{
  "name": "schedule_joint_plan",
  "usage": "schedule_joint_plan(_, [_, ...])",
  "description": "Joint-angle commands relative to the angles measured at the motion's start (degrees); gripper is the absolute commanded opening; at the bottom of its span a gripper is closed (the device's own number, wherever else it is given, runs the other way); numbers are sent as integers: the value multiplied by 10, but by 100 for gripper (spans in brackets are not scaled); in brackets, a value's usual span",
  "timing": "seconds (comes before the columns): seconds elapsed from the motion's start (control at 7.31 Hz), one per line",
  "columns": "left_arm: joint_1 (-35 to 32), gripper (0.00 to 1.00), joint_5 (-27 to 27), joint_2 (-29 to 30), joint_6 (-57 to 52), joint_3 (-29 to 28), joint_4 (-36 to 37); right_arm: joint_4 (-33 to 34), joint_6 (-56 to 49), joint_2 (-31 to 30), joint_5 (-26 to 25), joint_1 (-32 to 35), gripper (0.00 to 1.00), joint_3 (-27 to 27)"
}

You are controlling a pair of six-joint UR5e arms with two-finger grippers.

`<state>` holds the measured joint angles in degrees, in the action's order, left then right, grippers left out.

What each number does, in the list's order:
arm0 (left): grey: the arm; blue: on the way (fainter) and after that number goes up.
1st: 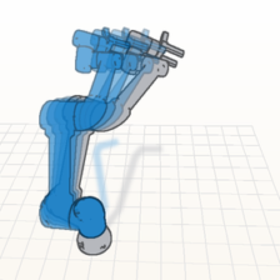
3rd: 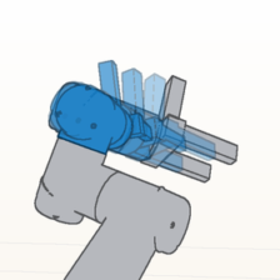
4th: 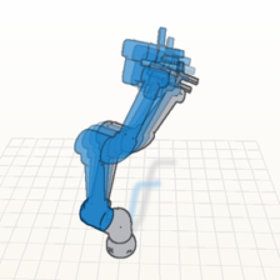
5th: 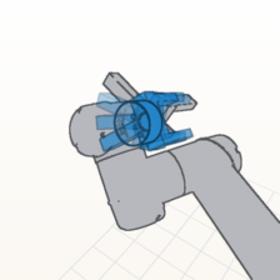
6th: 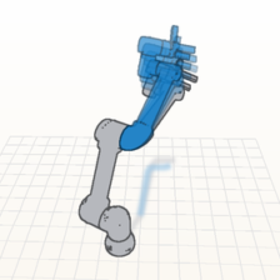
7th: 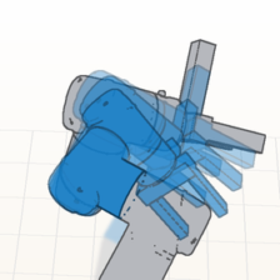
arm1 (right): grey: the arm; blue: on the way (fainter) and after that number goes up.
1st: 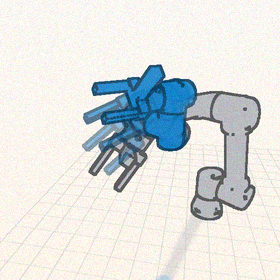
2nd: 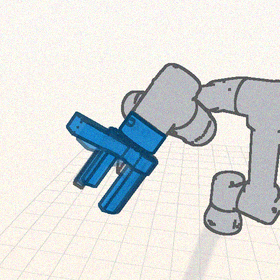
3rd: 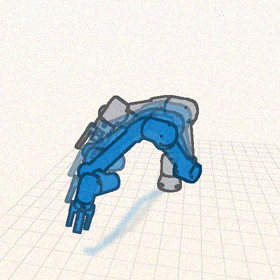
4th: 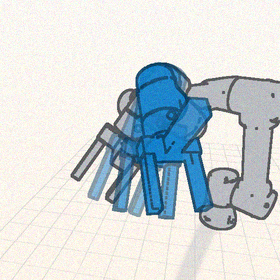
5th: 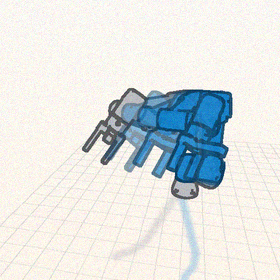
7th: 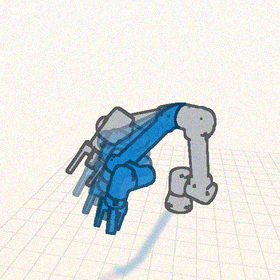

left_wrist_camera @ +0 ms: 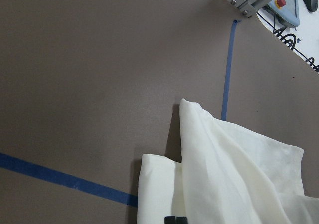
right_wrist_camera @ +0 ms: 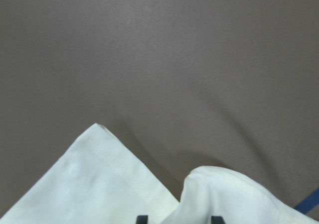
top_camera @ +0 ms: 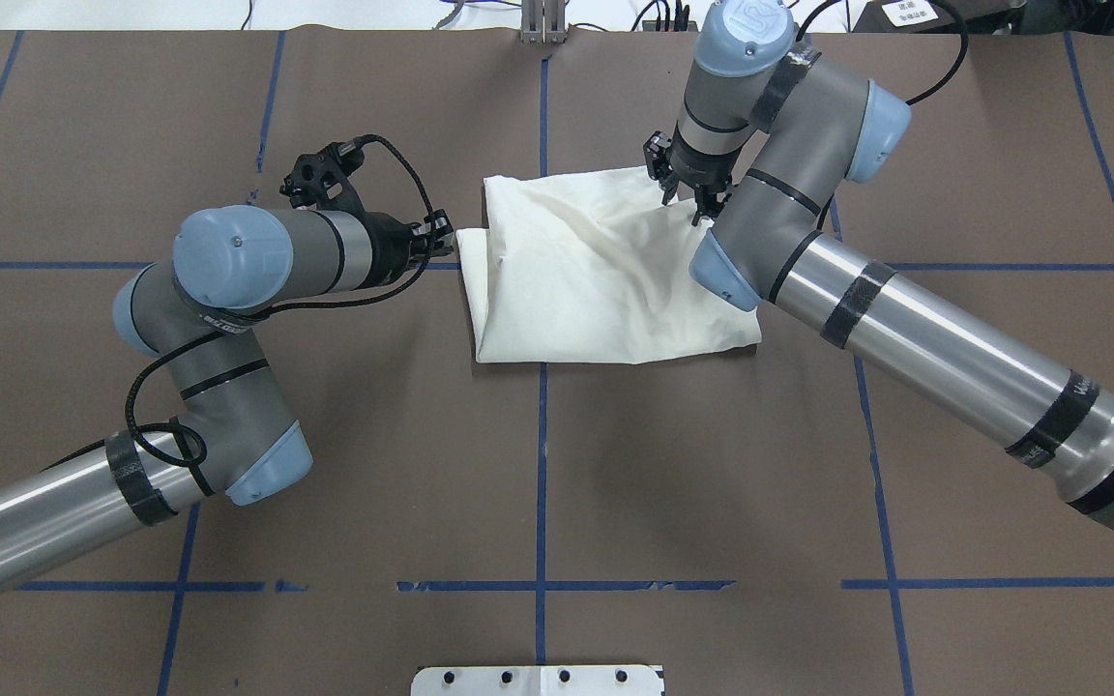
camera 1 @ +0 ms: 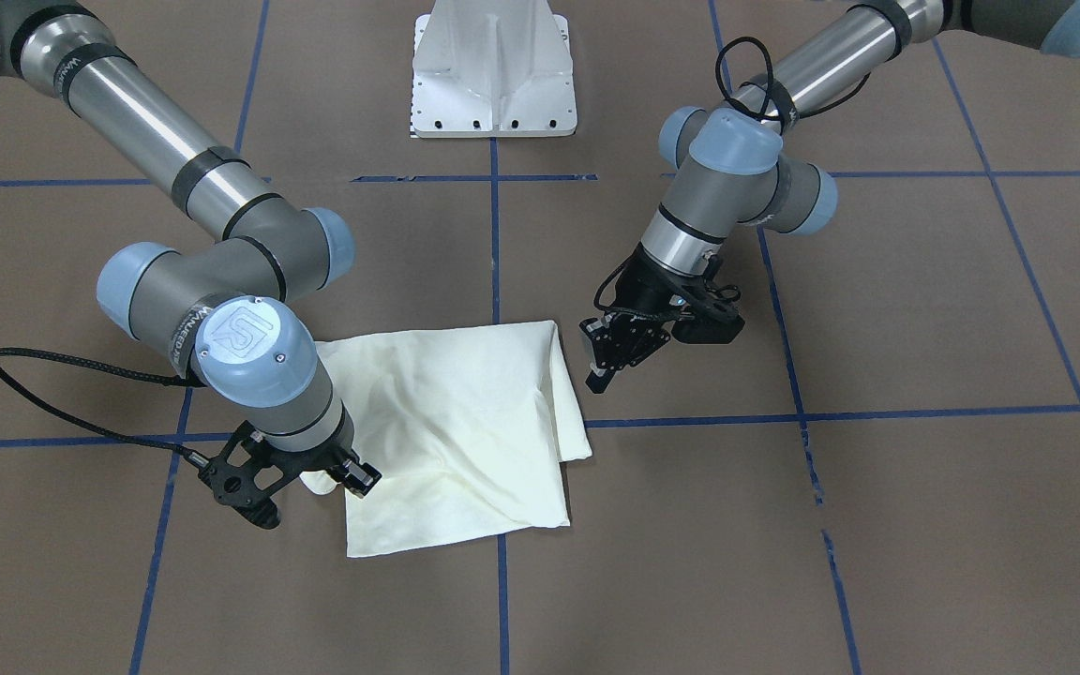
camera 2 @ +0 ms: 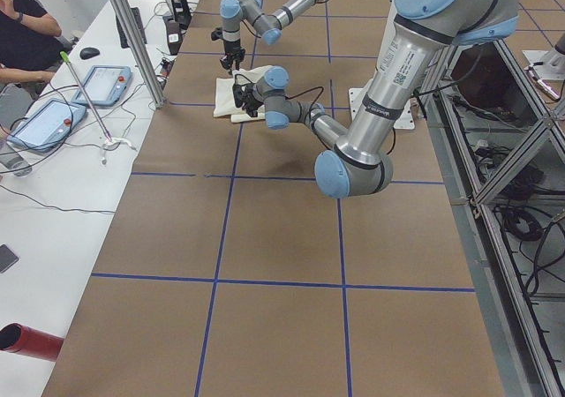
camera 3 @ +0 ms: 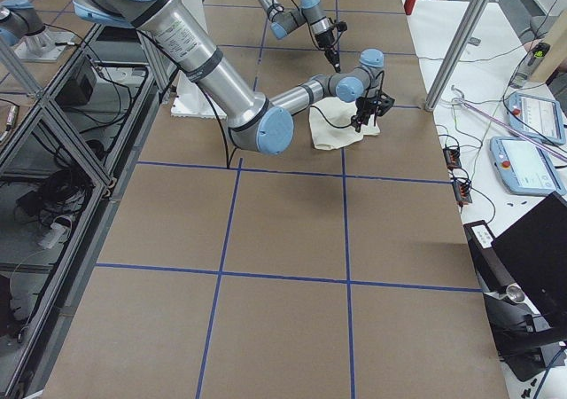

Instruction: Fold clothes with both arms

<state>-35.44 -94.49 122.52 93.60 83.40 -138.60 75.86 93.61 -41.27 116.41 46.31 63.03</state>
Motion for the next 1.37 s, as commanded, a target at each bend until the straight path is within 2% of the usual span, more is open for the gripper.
schedule_joint_plan(0.0, [0, 0, 0, 0, 0, -2, -1, 0, 5, -4, 7, -3, 0, 0])
schedule_joint_plan(0.27, [5, 0, 0, 3, 2, -13, -11, 0, -3, -4, 26, 6, 0, 0])
schedule_joint_plan(0.55, [21, 0, 0, 27, 2, -69, -86, 0, -3, 0, 26, 8, 0, 1])
schedule_joint_plan(0.82, [27, 0, -3, 33, -3, -102, -107, 0, -3, 0, 26, 9, 0, 2])
schedule_joint_plan(1.23, [29, 0, -8, 45, -25, -114, -127, 0, -2, 2, 26, 12, 0, 4])
